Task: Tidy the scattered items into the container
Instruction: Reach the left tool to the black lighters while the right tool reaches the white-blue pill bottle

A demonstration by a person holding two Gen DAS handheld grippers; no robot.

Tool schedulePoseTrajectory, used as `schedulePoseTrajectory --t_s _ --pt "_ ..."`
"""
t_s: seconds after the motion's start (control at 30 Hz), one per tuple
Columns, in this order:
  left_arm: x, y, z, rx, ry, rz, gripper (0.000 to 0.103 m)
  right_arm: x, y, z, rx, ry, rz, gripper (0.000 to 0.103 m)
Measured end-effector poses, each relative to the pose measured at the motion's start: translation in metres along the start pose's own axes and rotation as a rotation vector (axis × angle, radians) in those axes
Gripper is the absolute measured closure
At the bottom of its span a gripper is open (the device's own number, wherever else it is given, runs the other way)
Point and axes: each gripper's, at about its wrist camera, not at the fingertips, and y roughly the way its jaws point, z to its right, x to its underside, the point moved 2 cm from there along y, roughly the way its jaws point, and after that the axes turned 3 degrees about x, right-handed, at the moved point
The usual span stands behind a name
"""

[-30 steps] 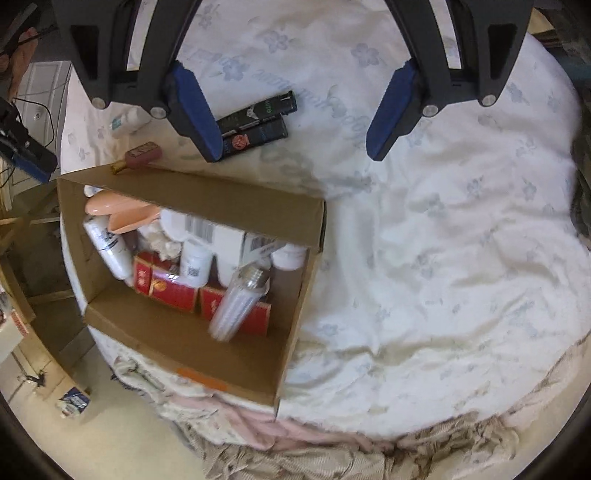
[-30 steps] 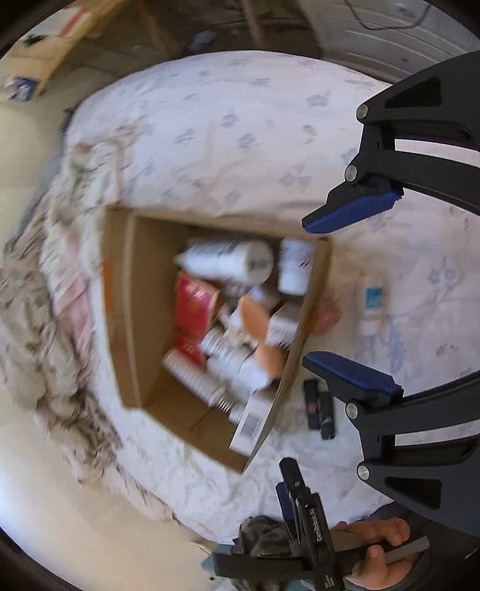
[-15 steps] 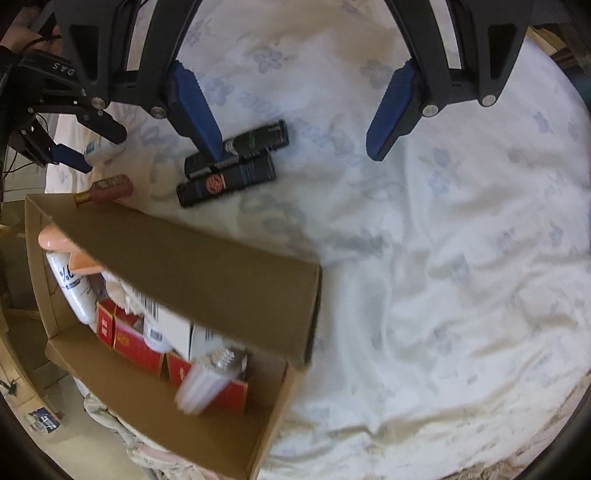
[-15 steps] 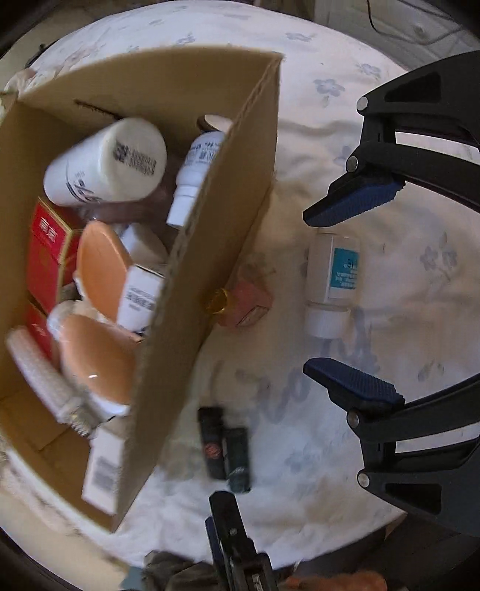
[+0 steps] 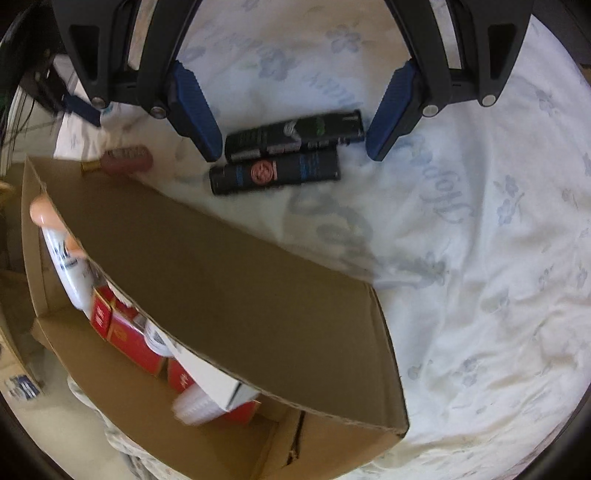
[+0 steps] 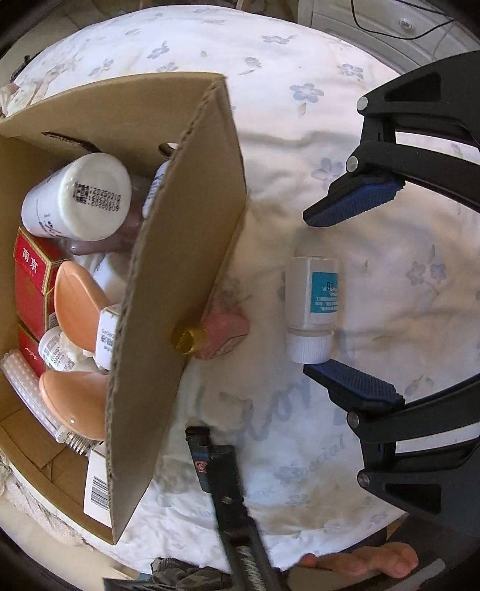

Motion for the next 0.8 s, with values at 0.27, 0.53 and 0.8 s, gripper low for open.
schedulePoseTrajectory --t_s 0.27,0.53,0.8 --pt "0.015 0.007 0.010 -0.074 0.099 0.010 0.019 0.003 0.011 -0.003 0.021 -0.020 -0.011 0.026" --pt "0.017 -0.013 -0.009 0.012 0.067 0.005 0.059 0.009 -0.006 -0.005 0.008 -0.085 0.052 0.044" --pt "0.027 -0.033 -0.028 0.080 0.054 -0.003 0.078 0.021 -0.042 0.009 -0.060 -0.041 0.134 0.044"
